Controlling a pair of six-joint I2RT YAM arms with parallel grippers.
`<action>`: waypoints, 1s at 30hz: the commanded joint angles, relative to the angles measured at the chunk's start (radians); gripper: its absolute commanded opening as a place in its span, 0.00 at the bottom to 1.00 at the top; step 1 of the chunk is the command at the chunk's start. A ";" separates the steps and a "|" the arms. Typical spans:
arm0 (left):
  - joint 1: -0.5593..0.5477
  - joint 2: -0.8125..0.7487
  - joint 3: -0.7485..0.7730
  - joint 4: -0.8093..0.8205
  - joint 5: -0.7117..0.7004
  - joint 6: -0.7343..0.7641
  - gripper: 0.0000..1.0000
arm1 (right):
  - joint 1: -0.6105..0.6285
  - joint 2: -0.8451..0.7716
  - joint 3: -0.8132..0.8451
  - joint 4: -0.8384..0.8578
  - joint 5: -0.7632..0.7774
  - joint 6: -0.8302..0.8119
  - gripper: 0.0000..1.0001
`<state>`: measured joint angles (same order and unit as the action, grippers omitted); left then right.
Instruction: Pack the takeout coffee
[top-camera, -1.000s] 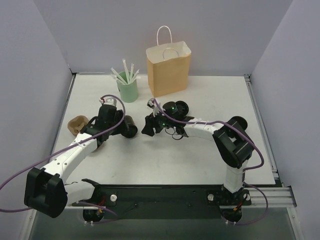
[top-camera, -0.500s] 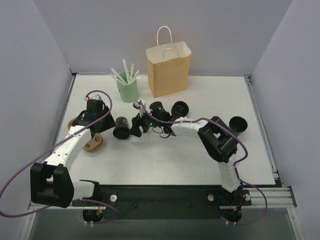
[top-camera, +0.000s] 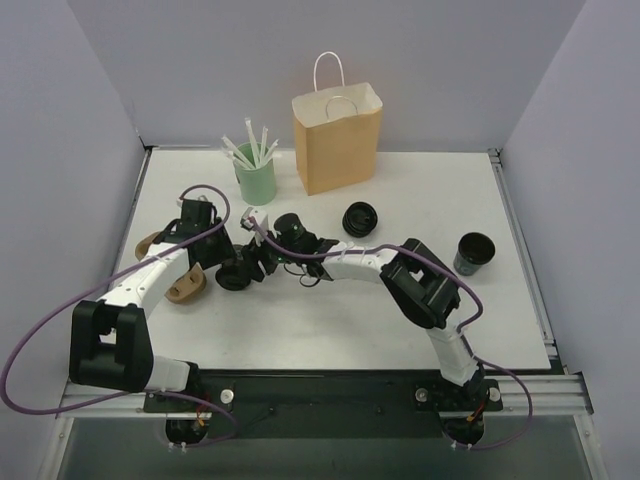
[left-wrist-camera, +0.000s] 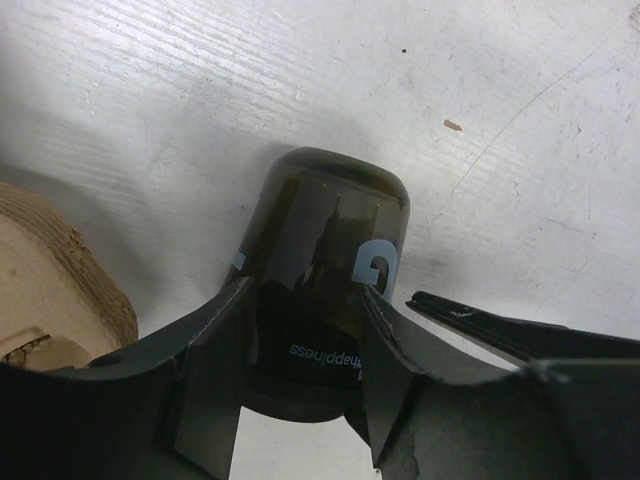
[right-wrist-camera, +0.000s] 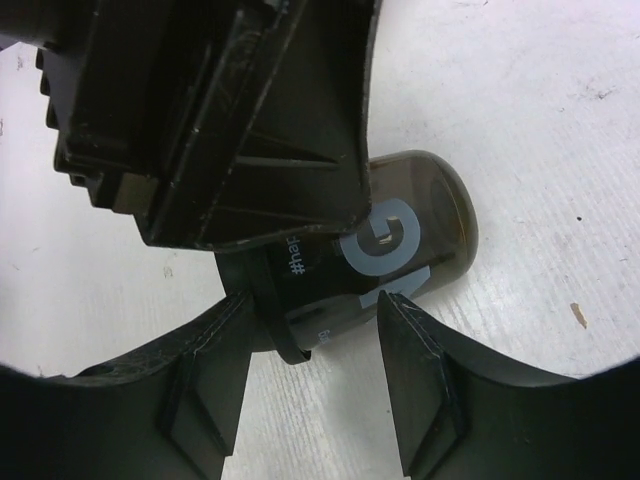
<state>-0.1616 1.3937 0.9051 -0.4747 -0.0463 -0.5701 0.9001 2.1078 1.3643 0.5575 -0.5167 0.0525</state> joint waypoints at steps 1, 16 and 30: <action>0.007 -0.005 -0.002 0.015 0.014 -0.008 0.54 | 0.017 -0.002 0.007 0.056 0.087 -0.016 0.51; 0.008 -0.016 -0.008 0.010 0.011 -0.025 0.54 | 0.097 -0.103 -0.105 0.145 0.326 0.092 0.49; 0.011 -0.010 -0.040 0.028 0.029 -0.042 0.54 | 0.143 -0.074 -0.128 0.212 0.376 0.152 0.14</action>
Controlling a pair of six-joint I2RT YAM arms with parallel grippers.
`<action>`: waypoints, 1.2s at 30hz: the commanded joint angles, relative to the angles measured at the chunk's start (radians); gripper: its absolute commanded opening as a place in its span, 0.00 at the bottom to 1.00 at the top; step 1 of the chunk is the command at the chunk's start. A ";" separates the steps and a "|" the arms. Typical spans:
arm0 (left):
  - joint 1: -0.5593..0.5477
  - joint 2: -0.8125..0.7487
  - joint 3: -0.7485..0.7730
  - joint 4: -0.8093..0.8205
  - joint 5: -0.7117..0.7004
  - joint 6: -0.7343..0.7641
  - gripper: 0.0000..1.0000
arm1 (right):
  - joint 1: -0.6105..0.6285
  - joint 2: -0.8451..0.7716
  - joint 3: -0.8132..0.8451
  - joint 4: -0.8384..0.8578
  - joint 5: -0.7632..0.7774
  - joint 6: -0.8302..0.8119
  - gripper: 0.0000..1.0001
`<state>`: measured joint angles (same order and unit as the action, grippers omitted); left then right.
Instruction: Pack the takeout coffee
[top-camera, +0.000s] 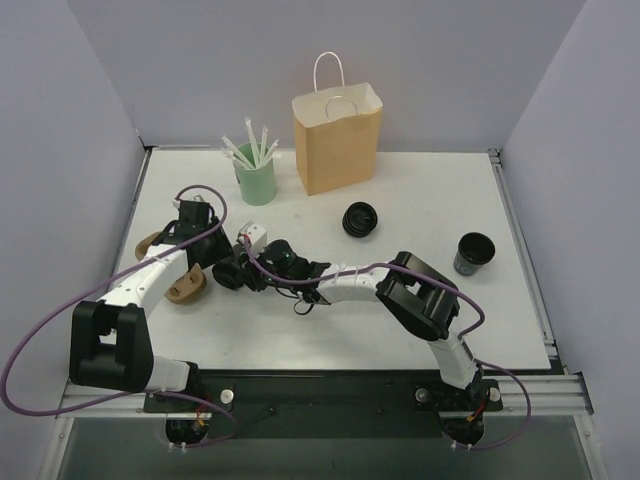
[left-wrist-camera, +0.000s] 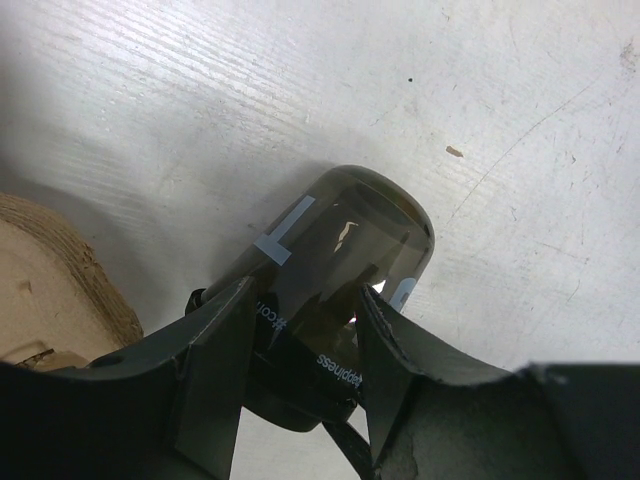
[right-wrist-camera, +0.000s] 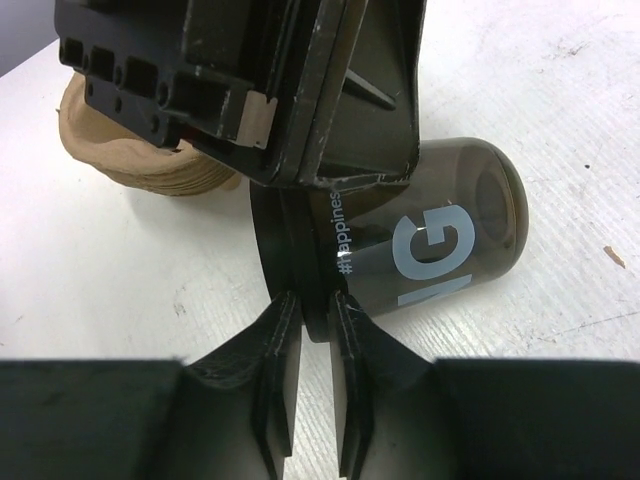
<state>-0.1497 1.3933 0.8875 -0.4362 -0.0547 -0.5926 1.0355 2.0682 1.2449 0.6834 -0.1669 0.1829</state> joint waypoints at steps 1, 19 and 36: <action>-0.002 -0.013 -0.024 -0.009 0.041 -0.021 0.54 | 0.009 -0.034 -0.013 0.093 0.026 0.027 0.12; 0.013 -0.174 0.223 -0.200 0.019 0.060 0.54 | 0.003 -0.229 -0.162 0.211 0.009 0.335 0.00; -0.106 -0.438 0.117 -0.230 0.115 0.076 0.55 | 0.008 -0.652 -0.689 0.307 0.257 1.016 0.00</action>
<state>-0.1848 1.0096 1.0634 -0.6693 0.0483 -0.5148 1.0367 1.5063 0.6567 0.9161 -0.0277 0.9958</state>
